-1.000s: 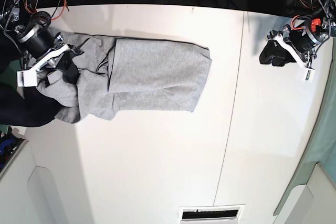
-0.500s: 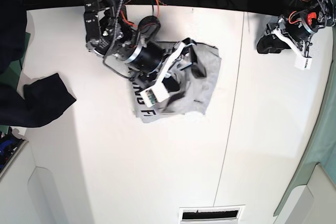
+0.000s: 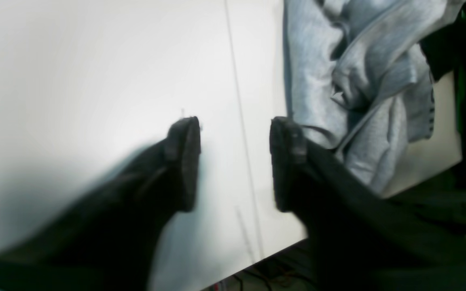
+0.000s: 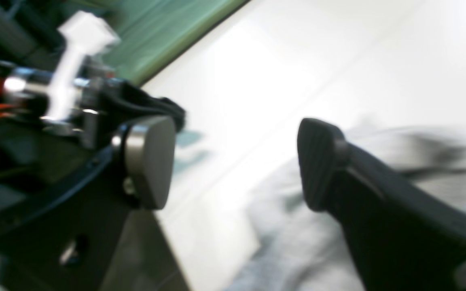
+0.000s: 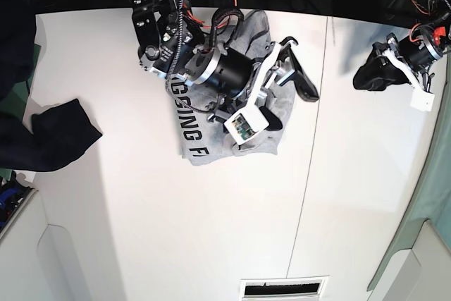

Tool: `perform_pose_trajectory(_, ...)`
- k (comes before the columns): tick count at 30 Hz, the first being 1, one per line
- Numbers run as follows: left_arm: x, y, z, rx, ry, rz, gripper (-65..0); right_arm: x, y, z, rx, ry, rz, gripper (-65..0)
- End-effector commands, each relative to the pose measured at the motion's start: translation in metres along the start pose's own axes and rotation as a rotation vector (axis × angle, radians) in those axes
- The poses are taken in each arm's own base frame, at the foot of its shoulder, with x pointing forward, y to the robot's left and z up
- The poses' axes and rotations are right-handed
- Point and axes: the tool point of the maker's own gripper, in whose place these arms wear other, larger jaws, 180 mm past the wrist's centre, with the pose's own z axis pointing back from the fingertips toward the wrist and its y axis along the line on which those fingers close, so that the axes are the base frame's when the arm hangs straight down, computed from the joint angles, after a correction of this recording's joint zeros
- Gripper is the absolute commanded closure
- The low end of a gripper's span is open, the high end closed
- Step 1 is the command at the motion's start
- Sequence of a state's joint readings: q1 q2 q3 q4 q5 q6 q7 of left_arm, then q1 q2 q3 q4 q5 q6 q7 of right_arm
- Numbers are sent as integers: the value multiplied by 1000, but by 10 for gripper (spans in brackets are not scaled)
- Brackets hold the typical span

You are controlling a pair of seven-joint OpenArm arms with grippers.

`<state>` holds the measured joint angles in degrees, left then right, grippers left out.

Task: Layout the t-shirt on the table in an organized manner, then fold the t-shirt properly
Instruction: 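Grasp the folded bundle with the right gripper and fold it over, then grasp the bundle sides with both grippers and square the folded shirt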

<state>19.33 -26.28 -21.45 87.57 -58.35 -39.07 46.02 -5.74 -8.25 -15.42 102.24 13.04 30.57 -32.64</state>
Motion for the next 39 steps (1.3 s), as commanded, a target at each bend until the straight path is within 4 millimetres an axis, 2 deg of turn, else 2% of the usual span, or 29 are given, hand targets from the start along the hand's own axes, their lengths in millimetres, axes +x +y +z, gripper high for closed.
perform_pose_trajectory(1,19,-11,4,-32,-32,-54,-181,20,-7,4,-27,-60,1,-442)
perform_pose_trajectory(2,23,-19,5,-48,-30,-77,-123,22,-18,9,-69,-66,-4,-432)
perform_pose_trajectory(3,28,-27,6,-66,-37,-95,-81,22,-31,13,-112,-67,-13,-396)
perform_pose_trajectory(4,34,-34,7,-81,-46,-114,-55,20,-44,18,-155,-65,-22,-323)
perform_pose_trajectory(6,43,-44,9,-99,-66,-146,-42,14,-70,29,-243,-44,-30,-85)
perform_pose_trajectory(7,46,-48,10,-107,-74,-158,-42,9,-81,34,-277,-27,-45,0)
perform_pose_trajectory(9,49,-54,11,-123,-82,-162,-42,2,-95,43,-314,-12,-84,0)
perform_pose_trajectory(11,45,-57,12,-137,-79,-147,-42,-5,-102,44,-312,-13,-132,0)
perform_pose_trajectory(15,33,-58,15,-142,-57,-122,-42,-25,-104,31,-291,-3,-185,0)
perform_pose_trajectory(19,23,-57,17,-139,-36,-109,-42,-18,-107,-4,-240,-30,-167,0)
perform_pose_trajectory(24,-7,-65,24,-182,27,-28,-42,6,-112,-55,-183,4,-29,0)
perform_pose_trajectory(27,-26,-78,24,-233,85,11,-42,31,-102,-75,-111,14,57,0)
perform_pose_trajectory(29,-38,-89,20,-267,120,19,-42,45,-91,-81,-63,7,94,0)
perform_pose_trajectory(31,-52,-105,13,-317,161,24,-42,52,-85,-82,-41,15,107,0)
perform_pose_trajectory(36,-85,-153,-2,-463,266,29,-42,59,-90,-79,-55,-1,105,0)
perform_pose_trajectory(39,-94,-176,-13,-521,288,15,-42,61,-106,-72,-97,-10,83,0)
